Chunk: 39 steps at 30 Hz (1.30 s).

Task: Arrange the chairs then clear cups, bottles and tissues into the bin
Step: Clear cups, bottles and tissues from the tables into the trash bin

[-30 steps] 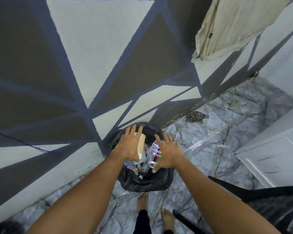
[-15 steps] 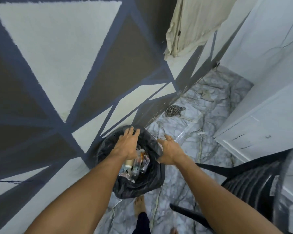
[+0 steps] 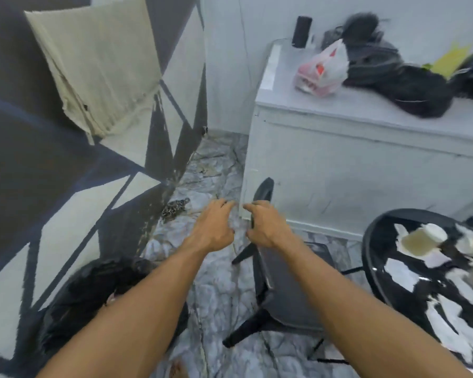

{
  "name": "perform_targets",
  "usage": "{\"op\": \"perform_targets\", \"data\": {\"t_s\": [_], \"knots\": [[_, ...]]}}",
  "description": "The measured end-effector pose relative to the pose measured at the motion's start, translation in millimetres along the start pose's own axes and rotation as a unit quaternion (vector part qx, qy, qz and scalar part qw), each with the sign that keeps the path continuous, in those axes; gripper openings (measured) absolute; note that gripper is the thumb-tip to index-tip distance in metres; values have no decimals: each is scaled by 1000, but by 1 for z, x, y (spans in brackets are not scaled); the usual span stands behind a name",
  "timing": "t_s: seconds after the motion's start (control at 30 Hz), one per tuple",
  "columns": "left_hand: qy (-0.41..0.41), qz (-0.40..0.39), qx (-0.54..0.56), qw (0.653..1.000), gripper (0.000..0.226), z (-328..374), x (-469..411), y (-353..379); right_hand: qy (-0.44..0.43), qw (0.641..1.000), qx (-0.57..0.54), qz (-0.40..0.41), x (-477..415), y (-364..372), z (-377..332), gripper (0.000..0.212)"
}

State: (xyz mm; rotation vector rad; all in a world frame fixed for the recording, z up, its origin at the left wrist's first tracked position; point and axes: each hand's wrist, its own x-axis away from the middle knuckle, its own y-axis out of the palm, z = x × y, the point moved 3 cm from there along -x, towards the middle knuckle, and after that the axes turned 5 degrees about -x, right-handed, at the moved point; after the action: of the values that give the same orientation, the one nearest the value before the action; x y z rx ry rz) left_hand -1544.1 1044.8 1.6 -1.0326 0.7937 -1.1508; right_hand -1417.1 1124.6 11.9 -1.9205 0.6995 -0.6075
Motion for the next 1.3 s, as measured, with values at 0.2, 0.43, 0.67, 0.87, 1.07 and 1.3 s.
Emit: {"op": "perform_targets", "data": {"t_s": [0.2, 0.43, 0.67, 0.87, 1.07, 1.3], "knots": [[129, -64, -8, 990, 74, 184, -15, 66, 142, 989, -12, 28, 130, -48, 152, 69], [264, -131, -14, 956, 77, 350, -26, 136, 254, 959, -59, 112, 245, -89, 279, 45], [316, -155, -25, 936, 76, 431, -82, 181, 335, 927, -89, 141, 269, -119, 361, 45], [333, -156, -30, 929, 73, 484, -146, 201, 379, 912, -65, 144, 257, -155, 429, 68], [322, -166, -47, 931, 75, 519, -194, 223, 417, 888, -55, 184, 241, -176, 492, 69], [279, -186, -93, 937, 74, 556, -251, 267, 409, 898, -16, 164, 200, -200, 595, 62]]}}
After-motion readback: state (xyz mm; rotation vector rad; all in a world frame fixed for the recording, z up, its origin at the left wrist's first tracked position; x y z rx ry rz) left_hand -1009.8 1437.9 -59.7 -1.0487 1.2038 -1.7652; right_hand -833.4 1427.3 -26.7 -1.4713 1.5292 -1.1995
